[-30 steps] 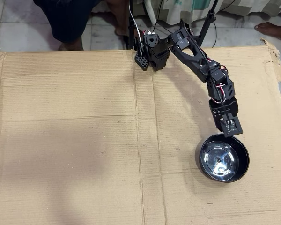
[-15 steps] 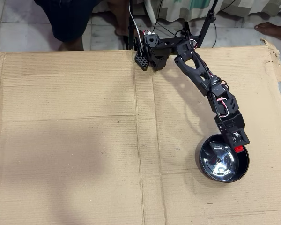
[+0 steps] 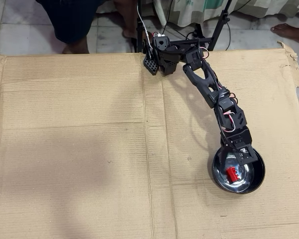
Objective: Grasp a lego block and put it in the bin.
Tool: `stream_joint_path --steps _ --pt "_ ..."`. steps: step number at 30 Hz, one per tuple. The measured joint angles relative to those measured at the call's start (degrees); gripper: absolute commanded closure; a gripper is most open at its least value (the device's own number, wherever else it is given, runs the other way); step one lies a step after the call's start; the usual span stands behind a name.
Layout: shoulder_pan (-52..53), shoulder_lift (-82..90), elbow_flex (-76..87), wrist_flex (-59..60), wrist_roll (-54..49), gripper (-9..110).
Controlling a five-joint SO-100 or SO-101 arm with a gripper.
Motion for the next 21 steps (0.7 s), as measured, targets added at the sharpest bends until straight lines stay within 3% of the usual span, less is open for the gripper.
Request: stream_joint_path --steps 11,17,21 --pt "3.3 13.9 -0.2 27.3 -0.7 66" --pt "7.4 24.3 0.1 41.1 -7.2 66" --pt "11.2 32.4 6.2 43.5 -13.3 66"
